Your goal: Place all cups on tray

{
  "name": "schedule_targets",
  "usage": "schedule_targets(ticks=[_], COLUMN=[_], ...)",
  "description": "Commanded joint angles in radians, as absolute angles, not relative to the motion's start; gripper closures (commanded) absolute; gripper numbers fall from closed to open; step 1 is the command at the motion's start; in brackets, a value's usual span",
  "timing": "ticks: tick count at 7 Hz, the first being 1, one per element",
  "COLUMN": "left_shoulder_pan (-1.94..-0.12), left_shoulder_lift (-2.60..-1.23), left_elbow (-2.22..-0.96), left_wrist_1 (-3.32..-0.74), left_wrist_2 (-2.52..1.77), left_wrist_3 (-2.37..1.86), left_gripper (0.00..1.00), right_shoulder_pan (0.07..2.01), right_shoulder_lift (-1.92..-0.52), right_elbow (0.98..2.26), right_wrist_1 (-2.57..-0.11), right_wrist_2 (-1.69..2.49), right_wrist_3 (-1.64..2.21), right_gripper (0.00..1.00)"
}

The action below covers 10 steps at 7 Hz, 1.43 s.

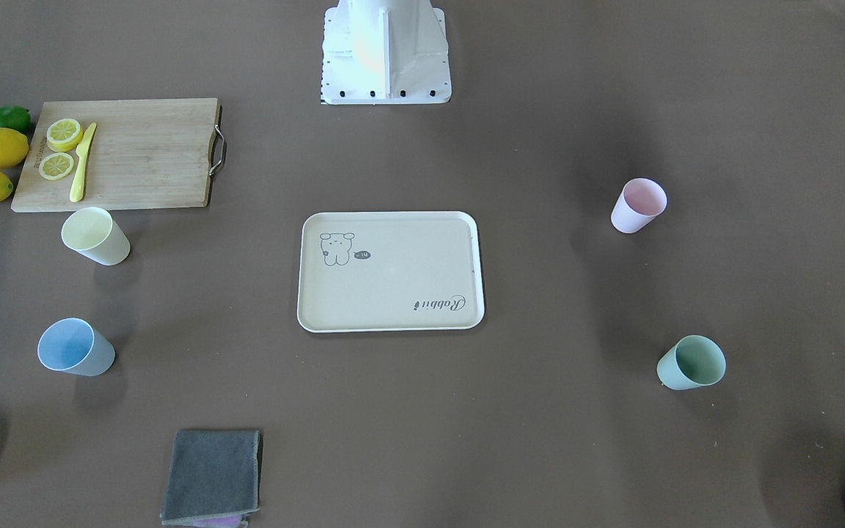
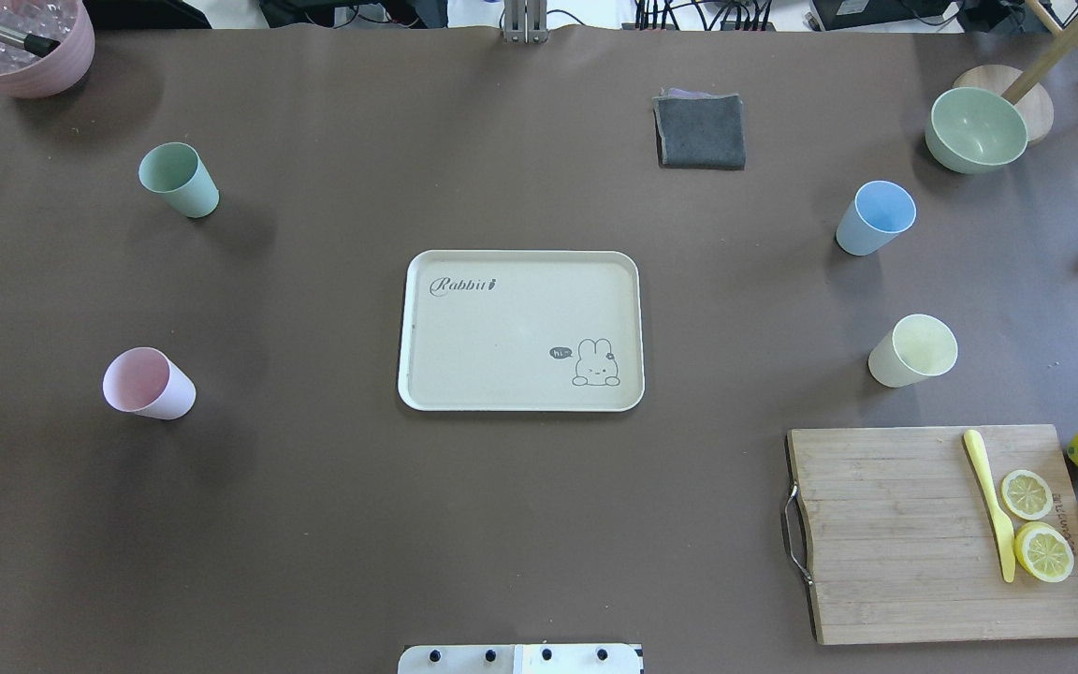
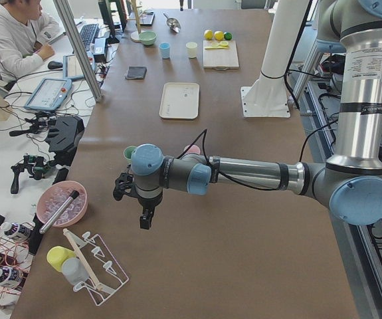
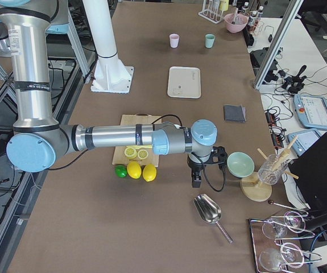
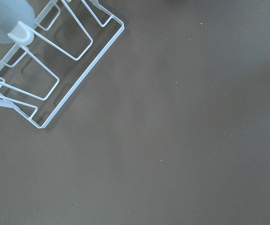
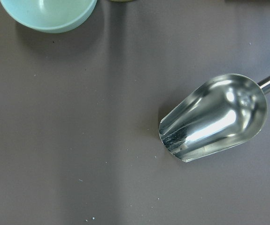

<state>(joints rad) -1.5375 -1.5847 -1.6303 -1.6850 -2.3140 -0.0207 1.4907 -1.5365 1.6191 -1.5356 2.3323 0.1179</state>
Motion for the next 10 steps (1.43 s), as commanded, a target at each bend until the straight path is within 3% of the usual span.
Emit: schedule_targets(ticks=[1, 10], left_shoulder_pan=[-1.536, -1.531], left_shoulder_lift=[-1.588, -1.548], left_elbow=[-1.632, -1.687], left_wrist_1=[-1.684, -1.697], left_wrist_2=[-2.310, -2.322], left_wrist_3=[-0.021, -0.081], left_gripper=[0.02, 0.02], right_shoulder_pan=[1.491, 1.488], right_shoulder_lift=[-1.543, -1.542], right_elbow=[1.624, 1.673], right_wrist_1=[-1.536, -1.534], right_wrist_2=[2.333, 2.364], right_wrist_3=[0.118, 0.127], right_gripper=[0.00, 0.00])
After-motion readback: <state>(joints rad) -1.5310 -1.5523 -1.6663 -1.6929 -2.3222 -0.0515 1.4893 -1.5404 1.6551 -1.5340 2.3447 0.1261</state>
